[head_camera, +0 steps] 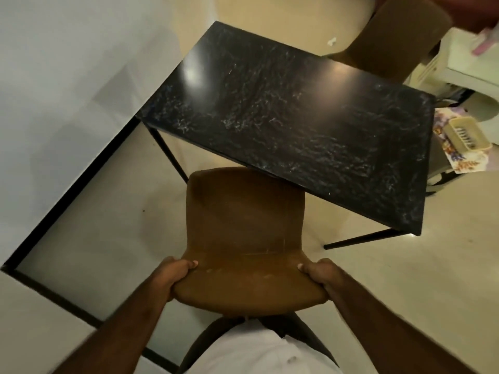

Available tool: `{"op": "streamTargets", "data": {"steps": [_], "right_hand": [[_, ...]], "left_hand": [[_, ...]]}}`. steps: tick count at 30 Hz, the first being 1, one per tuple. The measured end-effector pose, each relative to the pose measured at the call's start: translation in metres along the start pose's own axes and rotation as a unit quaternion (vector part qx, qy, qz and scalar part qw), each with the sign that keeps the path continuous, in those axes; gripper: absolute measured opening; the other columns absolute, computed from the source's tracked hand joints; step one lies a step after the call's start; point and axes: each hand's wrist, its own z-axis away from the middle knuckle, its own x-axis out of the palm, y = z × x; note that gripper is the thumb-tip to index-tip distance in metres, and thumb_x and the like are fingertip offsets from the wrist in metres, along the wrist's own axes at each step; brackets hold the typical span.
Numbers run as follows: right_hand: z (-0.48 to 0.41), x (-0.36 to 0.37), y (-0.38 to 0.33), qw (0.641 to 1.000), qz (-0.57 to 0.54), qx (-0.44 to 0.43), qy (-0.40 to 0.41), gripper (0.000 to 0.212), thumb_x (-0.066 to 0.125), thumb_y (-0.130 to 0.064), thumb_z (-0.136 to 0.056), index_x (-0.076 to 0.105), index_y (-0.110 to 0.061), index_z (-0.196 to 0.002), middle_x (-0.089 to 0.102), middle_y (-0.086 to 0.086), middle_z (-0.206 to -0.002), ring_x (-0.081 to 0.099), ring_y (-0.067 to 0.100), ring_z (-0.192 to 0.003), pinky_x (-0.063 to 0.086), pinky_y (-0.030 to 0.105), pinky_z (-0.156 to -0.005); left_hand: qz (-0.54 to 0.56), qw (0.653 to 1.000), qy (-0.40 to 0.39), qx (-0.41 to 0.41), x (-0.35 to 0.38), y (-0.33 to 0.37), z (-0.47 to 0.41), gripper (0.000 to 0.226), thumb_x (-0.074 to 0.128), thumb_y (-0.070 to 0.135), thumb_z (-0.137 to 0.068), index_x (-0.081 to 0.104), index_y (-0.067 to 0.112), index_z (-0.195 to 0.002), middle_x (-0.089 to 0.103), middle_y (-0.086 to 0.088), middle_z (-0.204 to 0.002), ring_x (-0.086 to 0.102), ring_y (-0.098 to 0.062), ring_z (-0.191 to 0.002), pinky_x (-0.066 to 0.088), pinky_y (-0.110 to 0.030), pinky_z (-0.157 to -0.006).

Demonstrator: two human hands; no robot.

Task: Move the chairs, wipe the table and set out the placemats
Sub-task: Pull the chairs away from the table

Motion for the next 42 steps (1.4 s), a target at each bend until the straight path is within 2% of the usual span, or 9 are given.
{"op": "streamTargets", "data": {"steps": [3,7,11,16,20,29,33,37,42], "right_hand": [[-0.006,-0.014,-0.018,0.998,-0.064,0.000,-0.004,0.068,0.077,-0.038,-0.103,0.052,0.001,-0.153,0.064,0.025,-0.144,0.061,0.036,-0.099,0.051,0.043,-0.069],[-0.020,-0.026,-0.037,0.991,-0.135,0.012,0.004,0.067,0.077,-0.034,-0.104,0.050,0.001,-0.155,0.064,0.026,-0.145,0.062,0.037,-0.099,0.052,0.046,-0.076],[-0.029,-0.037,-0.062,0.987,-0.155,0.032,0.008,0.064,0.074,-0.033,-0.106,0.050,0.002,-0.153,0.062,0.026,-0.147,0.059,0.035,-0.097,0.051,0.047,-0.079],[-0.046,-0.038,-0.095,0.981,-0.181,0.062,0.031,0.063,0.075,-0.033,-0.105,0.051,-0.001,-0.154,0.062,0.024,-0.146,0.059,0.032,-0.092,0.050,0.046,-0.082],[-0.062,-0.038,-0.121,0.977,-0.188,0.092,0.032,0.063,0.075,-0.035,-0.105,0.052,-0.002,-0.153,0.063,0.024,-0.146,0.060,0.034,-0.097,0.051,0.047,-0.082],[-0.079,-0.040,-0.156,0.977,-0.167,0.123,0.048,0.066,0.078,-0.038,-0.103,0.053,-0.002,-0.153,0.065,0.024,-0.143,0.063,0.035,-0.100,0.053,0.047,-0.081],[-0.083,-0.036,-0.161,0.976,-0.162,0.138,0.050,0.063,0.075,-0.039,-0.104,0.053,-0.005,-0.152,0.064,0.023,-0.143,0.064,0.036,-0.101,0.052,0.046,-0.069],[-0.086,-0.027,-0.154,0.975,-0.166,0.144,0.039,0.063,0.074,-0.040,-0.105,0.052,-0.005,-0.152,0.063,0.023,-0.145,0.063,0.037,-0.103,0.054,0.049,-0.080],[-0.082,-0.015,-0.145,0.974,-0.174,0.143,0.038,0.065,0.073,-0.041,-0.106,0.051,-0.003,-0.153,0.061,0.025,-0.147,0.064,0.041,-0.109,0.052,0.051,-0.083]], "left_hand": [[-0.034,0.999,0.010,0.040,-0.003,0.058,0.004,0.038,0.081,0.020,-0.099,0.068,-0.007,-0.122,0.072,-0.017,-0.093,0.070,-0.034,-0.080,0.057,-0.043,-0.081],[-0.091,0.993,0.006,0.080,-0.005,0.121,-0.010,0.048,0.078,0.024,-0.102,0.065,-0.008,-0.134,0.071,-0.021,-0.109,0.069,-0.036,-0.084,0.056,-0.046,-0.086],[-0.125,0.987,0.001,0.096,-0.005,0.173,-0.035,0.051,0.077,0.029,-0.102,0.061,-0.004,-0.138,0.069,-0.020,-0.115,0.067,-0.033,-0.083,0.055,-0.045,-0.083],[-0.155,0.983,-0.021,0.094,-0.006,0.227,-0.078,0.058,0.080,0.027,-0.100,0.056,-0.001,-0.145,0.070,-0.023,-0.126,0.070,-0.033,-0.088,0.053,-0.039,-0.061],[-0.169,0.981,-0.037,0.087,-0.010,0.263,-0.108,0.055,0.081,0.025,-0.099,0.059,-0.003,-0.141,0.070,-0.025,-0.123,0.071,-0.034,-0.089,0.054,-0.039,-0.062],[-0.179,0.980,-0.059,0.063,-0.008,0.296,-0.146,0.052,0.081,0.027,-0.098,0.061,0.002,-0.139,0.073,-0.022,-0.122,0.075,-0.036,-0.097,0.056,-0.039,-0.061],[-0.180,0.980,-0.068,0.054,-0.008,0.297,-0.151,0.048,0.079,0.029,-0.100,0.061,0.004,-0.136,0.072,-0.021,-0.121,0.074,-0.036,-0.097,0.059,-0.042,-0.067],[-0.181,0.980,-0.074,0.040,-0.009,0.289,-0.149,0.044,0.077,0.033,-0.102,0.060,0.008,-0.133,0.072,-0.020,-0.121,0.073,-0.038,-0.099,0.062,-0.050,-0.079],[-0.172,0.981,-0.082,0.040,-0.013,0.276,-0.142,0.036,0.075,0.034,-0.104,0.059,0.010,-0.126,0.070,-0.016,-0.110,0.072,-0.036,-0.096,0.061,-0.050,-0.079]]}}
